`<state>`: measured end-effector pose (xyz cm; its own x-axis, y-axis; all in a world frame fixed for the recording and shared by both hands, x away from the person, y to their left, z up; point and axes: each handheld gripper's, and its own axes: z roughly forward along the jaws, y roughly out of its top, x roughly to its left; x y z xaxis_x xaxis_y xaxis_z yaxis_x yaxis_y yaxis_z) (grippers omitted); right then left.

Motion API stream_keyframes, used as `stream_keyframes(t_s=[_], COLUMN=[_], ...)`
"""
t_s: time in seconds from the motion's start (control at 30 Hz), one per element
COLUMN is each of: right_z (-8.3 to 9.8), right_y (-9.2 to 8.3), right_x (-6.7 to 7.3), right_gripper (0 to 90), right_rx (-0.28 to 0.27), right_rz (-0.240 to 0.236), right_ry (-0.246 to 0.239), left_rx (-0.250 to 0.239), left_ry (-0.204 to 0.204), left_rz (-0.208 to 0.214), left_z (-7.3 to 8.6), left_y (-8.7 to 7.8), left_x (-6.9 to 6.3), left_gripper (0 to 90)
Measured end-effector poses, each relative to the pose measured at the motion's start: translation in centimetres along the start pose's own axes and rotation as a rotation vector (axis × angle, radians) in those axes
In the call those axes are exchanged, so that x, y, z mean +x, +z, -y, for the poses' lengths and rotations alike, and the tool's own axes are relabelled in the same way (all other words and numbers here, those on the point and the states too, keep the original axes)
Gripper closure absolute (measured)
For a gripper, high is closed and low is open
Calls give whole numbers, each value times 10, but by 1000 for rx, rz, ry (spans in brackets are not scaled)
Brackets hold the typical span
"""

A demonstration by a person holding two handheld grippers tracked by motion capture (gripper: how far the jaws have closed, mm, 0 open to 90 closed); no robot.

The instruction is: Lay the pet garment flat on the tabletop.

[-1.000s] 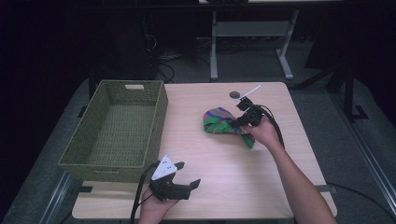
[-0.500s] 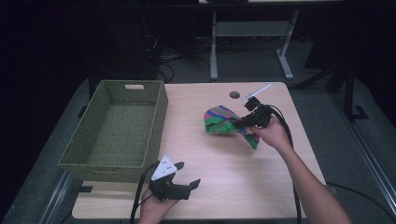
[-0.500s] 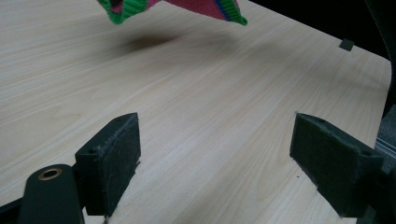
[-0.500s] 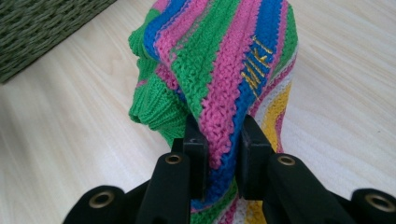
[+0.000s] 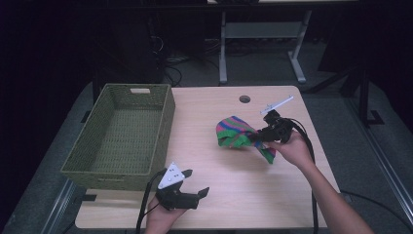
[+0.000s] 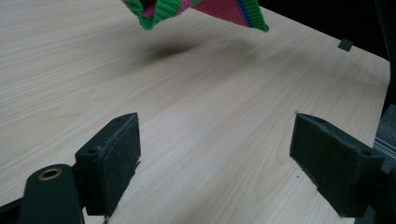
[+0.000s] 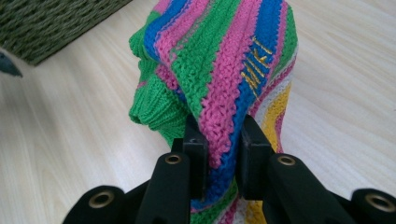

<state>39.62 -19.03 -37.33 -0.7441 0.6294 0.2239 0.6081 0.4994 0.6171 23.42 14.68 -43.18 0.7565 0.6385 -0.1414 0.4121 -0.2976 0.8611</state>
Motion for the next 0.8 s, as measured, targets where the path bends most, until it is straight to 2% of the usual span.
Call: stream_keyframes(t_s=[0.17, 0.4, 0.63, 0.8], right_z=[11, 24, 35, 46], right_y=[-3, -3, 5, 13], right_x=[12, 27, 35, 40], right_gripper=[763, 761, 759, 756], right_rx=[5, 19, 47, 60], right_rz=[-9, -18, -26, -46], right_ry=[-43, -68, -81, -66], left_rx=[0, 0, -2, -7], left_ry=[0, 1, -1, -9], left_rz=[0, 0, -2, -5], left_z=[0, 0, 0, 0], left_y=[-1, -1, -2, -2], left_x=[0, 0, 0, 1], left_gripper=[159, 159, 159, 159])
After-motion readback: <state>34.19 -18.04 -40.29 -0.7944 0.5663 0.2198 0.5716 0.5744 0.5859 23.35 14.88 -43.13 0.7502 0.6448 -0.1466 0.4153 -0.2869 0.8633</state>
